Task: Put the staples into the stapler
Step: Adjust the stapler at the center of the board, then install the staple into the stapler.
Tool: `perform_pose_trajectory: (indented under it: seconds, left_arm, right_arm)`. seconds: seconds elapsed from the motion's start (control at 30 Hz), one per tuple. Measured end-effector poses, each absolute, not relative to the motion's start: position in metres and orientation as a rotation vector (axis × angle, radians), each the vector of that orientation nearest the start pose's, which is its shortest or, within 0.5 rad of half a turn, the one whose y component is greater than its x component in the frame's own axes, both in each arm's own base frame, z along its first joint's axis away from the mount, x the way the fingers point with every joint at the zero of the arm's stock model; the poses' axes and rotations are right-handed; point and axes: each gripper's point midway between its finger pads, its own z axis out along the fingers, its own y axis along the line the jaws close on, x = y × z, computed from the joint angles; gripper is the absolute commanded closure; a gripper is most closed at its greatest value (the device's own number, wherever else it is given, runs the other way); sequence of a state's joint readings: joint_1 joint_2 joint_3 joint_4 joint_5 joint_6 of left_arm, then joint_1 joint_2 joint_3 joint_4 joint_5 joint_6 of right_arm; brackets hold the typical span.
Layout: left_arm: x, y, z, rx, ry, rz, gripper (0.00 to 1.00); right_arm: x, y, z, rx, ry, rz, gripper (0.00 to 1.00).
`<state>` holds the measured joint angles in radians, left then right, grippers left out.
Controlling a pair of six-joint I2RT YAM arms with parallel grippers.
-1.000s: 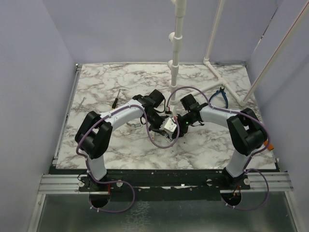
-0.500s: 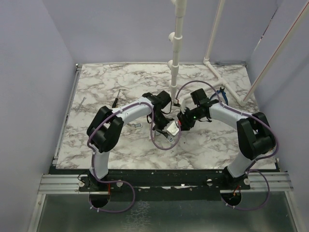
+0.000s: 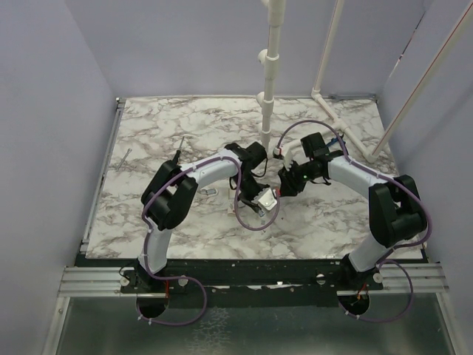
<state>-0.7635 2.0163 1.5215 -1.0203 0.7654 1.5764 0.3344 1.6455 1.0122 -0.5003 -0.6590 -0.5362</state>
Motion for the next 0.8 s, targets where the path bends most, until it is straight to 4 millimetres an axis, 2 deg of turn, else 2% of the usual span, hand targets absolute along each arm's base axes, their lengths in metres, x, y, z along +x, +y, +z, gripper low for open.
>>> perform_pose_trajectory:
  seconds: [0.4,0.8]
  left_arm:
    - [0.23,-0.34,0.061,-3.068,-1.247,1.112,1.0]
    - [0.232,-0.336,0.059,-3.067,-1.251,1.072,1.0]
  right_arm:
    - [0.285,0.194,0.059,-1.252,2.224,0.808,0.64]
    - [0.284,0.193,0.058,-1.255,2.227,0.809,0.64]
